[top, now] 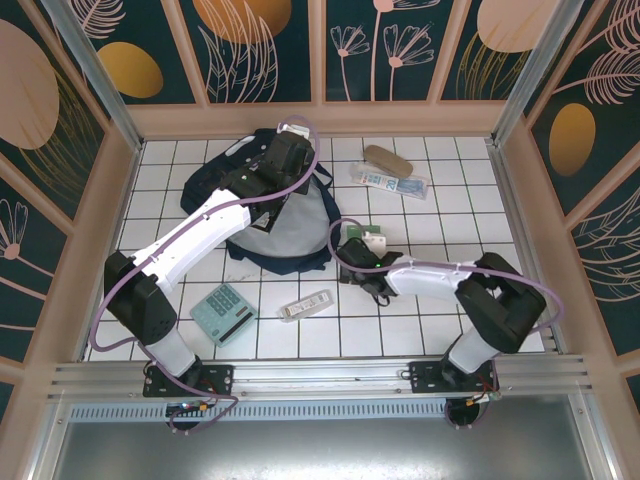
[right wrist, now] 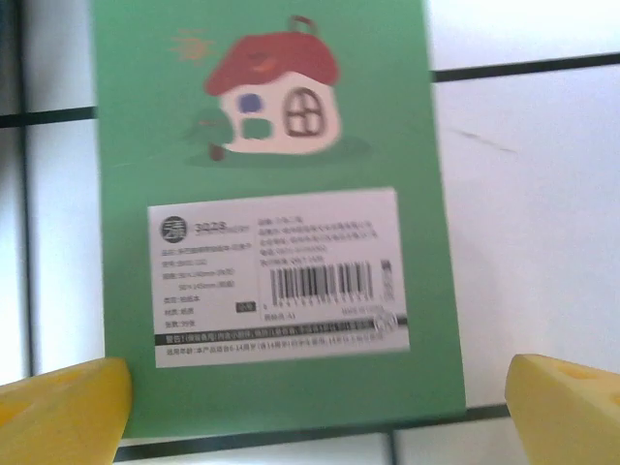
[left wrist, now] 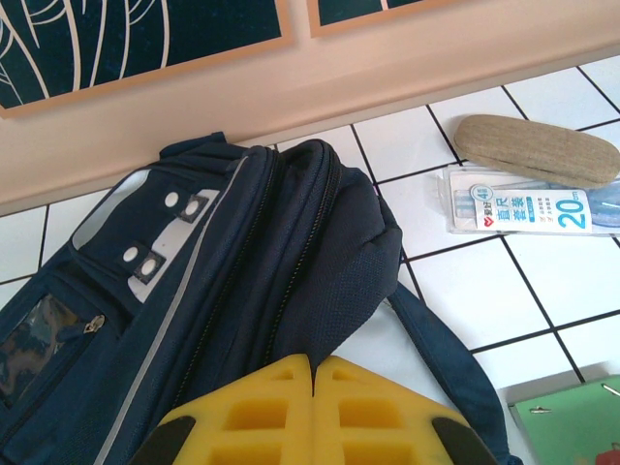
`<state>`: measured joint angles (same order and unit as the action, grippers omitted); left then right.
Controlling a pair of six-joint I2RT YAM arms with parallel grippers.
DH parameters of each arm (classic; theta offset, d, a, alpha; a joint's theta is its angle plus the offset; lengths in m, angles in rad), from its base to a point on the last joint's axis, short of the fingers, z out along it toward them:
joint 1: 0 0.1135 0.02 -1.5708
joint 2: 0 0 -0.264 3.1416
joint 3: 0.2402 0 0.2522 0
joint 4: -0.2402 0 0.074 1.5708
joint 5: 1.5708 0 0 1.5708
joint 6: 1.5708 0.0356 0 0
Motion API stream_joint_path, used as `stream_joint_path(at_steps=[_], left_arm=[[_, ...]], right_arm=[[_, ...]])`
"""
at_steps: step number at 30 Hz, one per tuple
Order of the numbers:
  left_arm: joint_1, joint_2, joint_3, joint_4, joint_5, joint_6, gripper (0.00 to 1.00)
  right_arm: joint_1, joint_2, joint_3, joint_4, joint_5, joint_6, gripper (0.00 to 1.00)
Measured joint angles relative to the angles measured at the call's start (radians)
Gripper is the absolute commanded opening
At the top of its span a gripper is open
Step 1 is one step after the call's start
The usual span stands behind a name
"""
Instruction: Pack books, pencil case, and school supplies into a backpack
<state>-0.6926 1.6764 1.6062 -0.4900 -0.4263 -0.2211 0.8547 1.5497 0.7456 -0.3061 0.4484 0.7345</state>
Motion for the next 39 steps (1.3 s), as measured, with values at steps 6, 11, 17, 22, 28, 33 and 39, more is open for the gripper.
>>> stream_joint_path(at_steps=[6,11,17,22,28,33,39], left_arm=[[0.0,0.0,0.0,0.0,0.0,0.0,0.0],[0.0,0.0,0.0,0.0,0.0,0.0,0.0],[0.0,0.0,0.0,0.0,0.0,0.0,0.0],[0.0,0.0,0.0,0.0,0.0,0.0,0.0],[0.0,0.0,0.0,0.0,0.0,0.0,0.0],[0.0,0.0,0.0,0.0,0.0,0.0,0.0],[0.0,0.0,0.0,0.0,0.0,0.0,0.0]], right_arm=[[-0.011,-0.098,-0.029,-0.05,-0.005,-0.024,0.99],[-0.069,-0.105,0.021,-0.033,-0.065,-0.078,0.99],[-0.124,-0.019,0.084,0.005,-0.125,-0.145,0.99],[-0.148,0.049,0.089,0.028,-0.177,-0.18,0.99],[-0.16,0.071,0.089,0.045,-0.188,-0.206,0.99],[-0.174,0.084,0.09,0.071,-0.183,-0.225,0.99],[-0.172,0.09,0.095,0.07,-0.156,-0.244,0.99]])
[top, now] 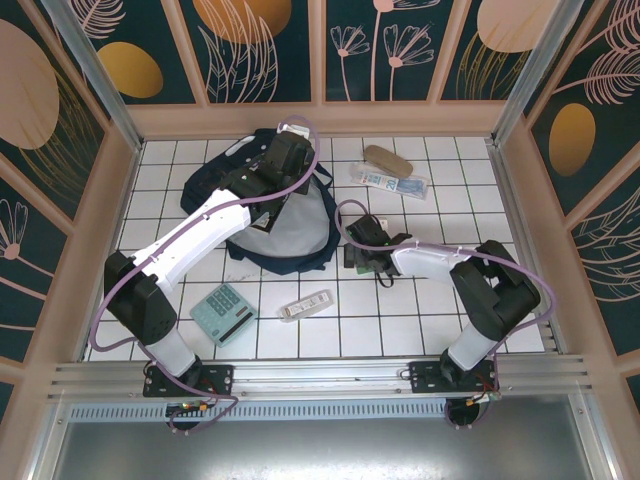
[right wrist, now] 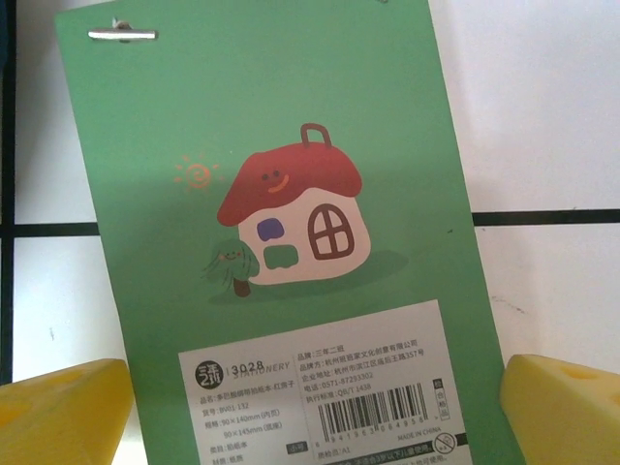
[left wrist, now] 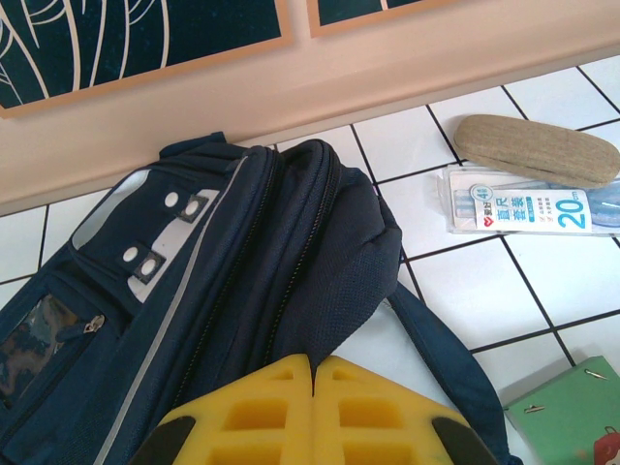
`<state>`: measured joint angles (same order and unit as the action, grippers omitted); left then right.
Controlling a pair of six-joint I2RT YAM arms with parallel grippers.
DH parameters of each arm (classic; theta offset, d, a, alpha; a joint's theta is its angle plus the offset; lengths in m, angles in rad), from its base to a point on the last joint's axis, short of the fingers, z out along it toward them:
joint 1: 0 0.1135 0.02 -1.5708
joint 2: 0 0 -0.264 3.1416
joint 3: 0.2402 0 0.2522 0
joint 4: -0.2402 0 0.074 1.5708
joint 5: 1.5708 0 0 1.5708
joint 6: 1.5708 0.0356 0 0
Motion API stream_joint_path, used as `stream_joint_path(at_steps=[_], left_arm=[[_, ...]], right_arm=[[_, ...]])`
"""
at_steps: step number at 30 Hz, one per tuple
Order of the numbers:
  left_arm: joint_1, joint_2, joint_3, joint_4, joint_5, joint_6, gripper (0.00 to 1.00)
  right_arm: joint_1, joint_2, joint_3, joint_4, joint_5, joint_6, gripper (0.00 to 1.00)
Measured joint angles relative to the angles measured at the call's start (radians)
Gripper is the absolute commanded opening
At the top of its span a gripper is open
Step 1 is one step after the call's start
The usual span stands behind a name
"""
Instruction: Pack books, pencil case, and school supplies into a backpack
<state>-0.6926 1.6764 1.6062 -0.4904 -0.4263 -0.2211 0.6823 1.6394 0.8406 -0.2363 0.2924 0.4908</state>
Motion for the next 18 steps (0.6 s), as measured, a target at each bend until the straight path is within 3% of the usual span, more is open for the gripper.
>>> stream_joint_path(at_steps=[18], left_arm=[[0.0,0.0,0.0,0.0,0.0,0.0,0.0]], right_arm=[[-0.029,0.0,0.035,-0.054,-0.011,-0.101,0.99]])
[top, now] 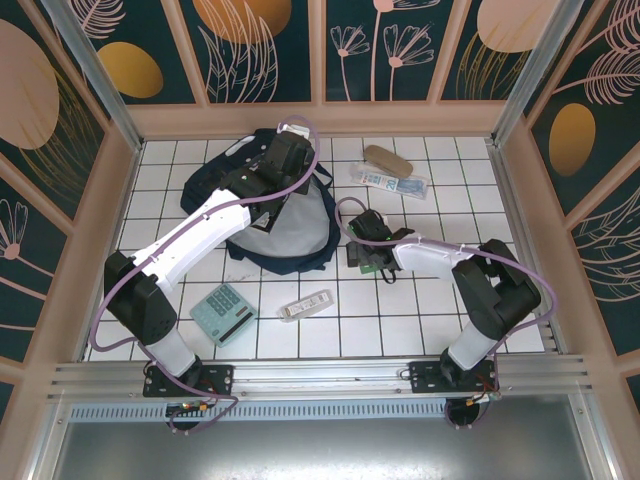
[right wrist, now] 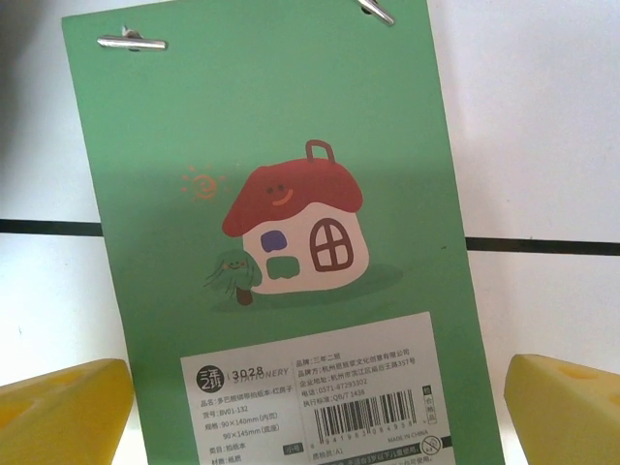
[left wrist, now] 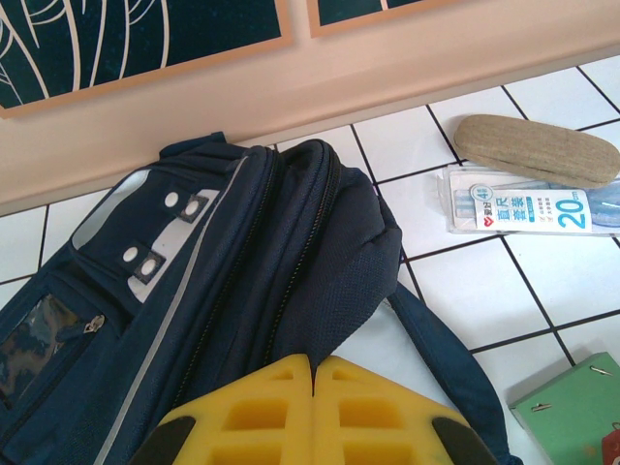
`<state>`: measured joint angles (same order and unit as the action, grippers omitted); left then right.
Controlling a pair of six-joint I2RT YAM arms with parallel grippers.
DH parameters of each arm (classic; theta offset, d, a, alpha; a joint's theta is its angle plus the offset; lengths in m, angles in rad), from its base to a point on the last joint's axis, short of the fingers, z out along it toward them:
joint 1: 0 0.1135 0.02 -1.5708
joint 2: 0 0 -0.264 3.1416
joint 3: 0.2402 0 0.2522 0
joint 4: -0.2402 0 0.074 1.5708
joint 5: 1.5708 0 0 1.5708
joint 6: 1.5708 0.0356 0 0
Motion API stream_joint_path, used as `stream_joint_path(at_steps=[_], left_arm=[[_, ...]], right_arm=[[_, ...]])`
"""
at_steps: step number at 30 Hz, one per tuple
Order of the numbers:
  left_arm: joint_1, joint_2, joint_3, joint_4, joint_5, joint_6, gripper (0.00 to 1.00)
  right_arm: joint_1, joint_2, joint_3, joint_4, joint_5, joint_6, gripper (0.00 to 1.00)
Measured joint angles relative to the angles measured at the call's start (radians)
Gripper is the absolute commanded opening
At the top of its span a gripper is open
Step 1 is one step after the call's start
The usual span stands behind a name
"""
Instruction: Pack books, pencil case, and school supplies into a backpack
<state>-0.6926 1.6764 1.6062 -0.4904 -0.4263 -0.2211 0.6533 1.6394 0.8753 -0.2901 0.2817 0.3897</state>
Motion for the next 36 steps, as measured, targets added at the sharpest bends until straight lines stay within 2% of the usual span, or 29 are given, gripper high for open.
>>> stream_joint_path(at_steps=[15,23,29,36], left_arm=[[0.0,0.0,0.0,0.0,0.0,0.0,0.0],[0.0,0.0,0.0,0.0,0.0,0.0,0.0],[0.0,0.0,0.0,0.0,0.0,0.0,0.0],[0.0,0.0,0.0,0.0,0.0,0.0,0.0]], right_arm=[[-0.003,0.022,0.0,0.019,-0.034,-0.019,0.99],[0.058,0.019,0.001,0.017,-0.029,-0.017,0.99],[0.054,0.019,0.006,-0.021,0.02,-0.018,0.99],[0.013,0.035,0.006,-0.011,-0.019,-0.018,0.99]])
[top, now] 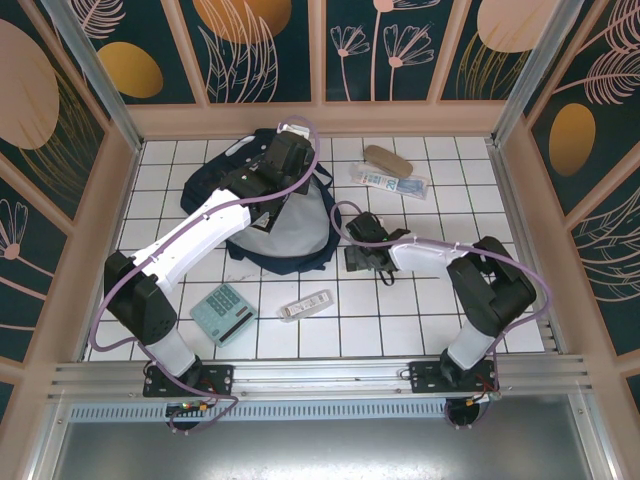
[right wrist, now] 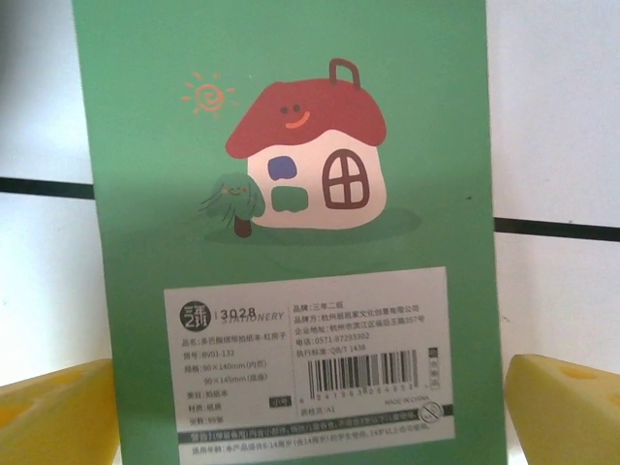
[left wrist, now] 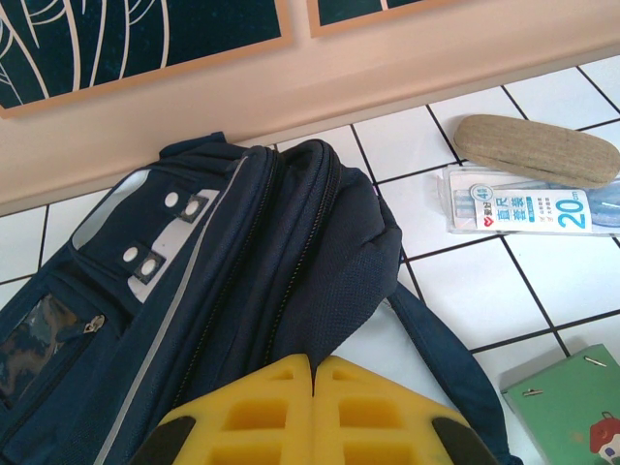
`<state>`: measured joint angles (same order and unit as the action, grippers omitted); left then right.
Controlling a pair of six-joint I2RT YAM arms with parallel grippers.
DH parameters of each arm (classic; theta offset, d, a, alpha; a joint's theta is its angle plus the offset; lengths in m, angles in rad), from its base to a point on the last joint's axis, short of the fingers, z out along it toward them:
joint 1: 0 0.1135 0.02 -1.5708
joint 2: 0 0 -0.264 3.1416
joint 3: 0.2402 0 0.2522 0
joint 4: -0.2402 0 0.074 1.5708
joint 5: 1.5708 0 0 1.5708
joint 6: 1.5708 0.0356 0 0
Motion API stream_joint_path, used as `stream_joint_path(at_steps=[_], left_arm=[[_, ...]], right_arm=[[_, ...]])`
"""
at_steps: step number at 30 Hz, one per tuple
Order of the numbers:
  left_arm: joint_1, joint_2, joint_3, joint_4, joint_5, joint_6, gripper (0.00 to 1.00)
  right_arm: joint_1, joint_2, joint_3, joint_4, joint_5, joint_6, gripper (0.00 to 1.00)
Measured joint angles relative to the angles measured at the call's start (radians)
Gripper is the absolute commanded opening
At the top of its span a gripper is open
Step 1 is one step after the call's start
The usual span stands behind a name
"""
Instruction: Pack books, pencil case, and school supplies into a backpack
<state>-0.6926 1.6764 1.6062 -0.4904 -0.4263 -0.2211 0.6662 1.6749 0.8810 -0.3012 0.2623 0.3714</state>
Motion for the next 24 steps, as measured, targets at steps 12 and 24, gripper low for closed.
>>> stream_joint_path(at_steps=[12,24], left_arm=[[0.0,0.0,0.0,0.0,0.0,0.0,0.0],[0.0,0.0,0.0,0.0,0.0,0.0,0.0]], right_arm=[[-0.008,0.023,0.0,0.039,-0.044,-0.004,0.85],[0.041,-0.092,-0.029,0.022,-0.018,0.001,0.75]])
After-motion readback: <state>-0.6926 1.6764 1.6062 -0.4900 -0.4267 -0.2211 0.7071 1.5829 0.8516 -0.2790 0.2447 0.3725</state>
